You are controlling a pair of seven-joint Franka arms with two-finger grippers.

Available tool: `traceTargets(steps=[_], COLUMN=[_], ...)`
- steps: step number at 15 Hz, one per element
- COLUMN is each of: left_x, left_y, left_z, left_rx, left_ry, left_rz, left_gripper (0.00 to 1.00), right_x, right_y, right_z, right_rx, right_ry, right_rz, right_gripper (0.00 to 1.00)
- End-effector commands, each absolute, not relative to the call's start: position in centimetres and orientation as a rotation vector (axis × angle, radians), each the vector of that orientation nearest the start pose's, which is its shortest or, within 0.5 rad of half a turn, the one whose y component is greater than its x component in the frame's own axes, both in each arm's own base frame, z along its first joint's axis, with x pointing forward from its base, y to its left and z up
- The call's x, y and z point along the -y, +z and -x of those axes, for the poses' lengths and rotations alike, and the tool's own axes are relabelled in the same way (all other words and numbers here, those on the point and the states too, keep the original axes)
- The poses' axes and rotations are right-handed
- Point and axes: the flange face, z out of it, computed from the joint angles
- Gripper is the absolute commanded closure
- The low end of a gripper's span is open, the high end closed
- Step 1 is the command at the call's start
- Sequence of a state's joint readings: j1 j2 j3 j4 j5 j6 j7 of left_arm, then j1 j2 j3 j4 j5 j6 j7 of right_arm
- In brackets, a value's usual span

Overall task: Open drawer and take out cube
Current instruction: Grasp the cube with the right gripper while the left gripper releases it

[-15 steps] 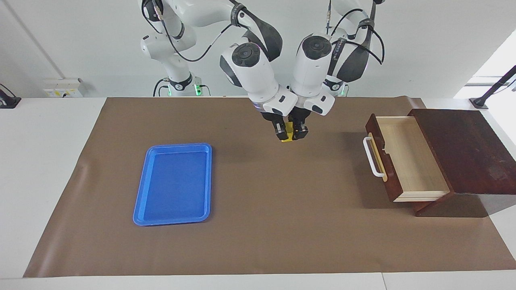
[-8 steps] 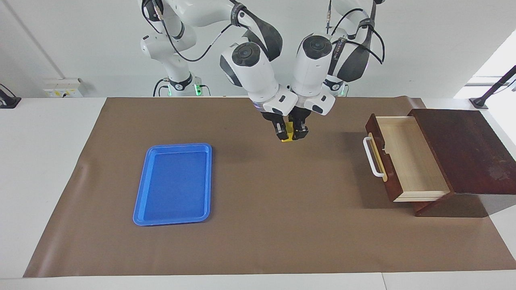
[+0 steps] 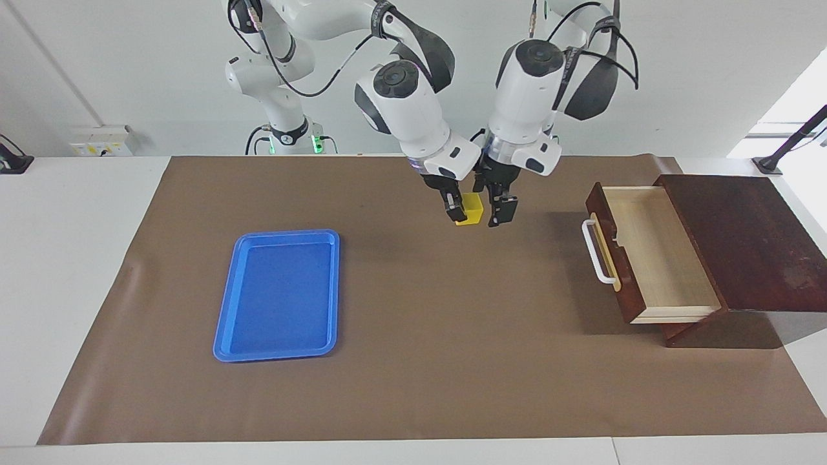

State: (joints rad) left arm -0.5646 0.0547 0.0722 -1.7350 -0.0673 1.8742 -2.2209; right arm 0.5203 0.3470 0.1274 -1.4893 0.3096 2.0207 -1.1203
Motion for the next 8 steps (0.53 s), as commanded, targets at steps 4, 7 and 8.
traceTargets(steps=[4,7,8], left_x=[19.4,13.4,12.2], left_y=[53.8,51.4,49.7], left_z=[-52.1,-52.6,-52.5], left_rx=[-2.307,-2.212,-2.180], left_ry=[-0.090,-0.072,-0.057], left_rz=[-2.041,-2.130,-2.159], left_gripper=[0.00,0.00,0.00], right_x=[-38.4,-34.7,-32.7], right_y=[50.4,50.3,50.5], right_z=[-54.9,-56.5,-57.0], right_rx=[-2.465,-2.457,-2.433], right_ry=[0.357,0.313,0.289], right_rz=[-2.332,-2.352,-2.384], right_gripper=[1.00,1.00,1.00])
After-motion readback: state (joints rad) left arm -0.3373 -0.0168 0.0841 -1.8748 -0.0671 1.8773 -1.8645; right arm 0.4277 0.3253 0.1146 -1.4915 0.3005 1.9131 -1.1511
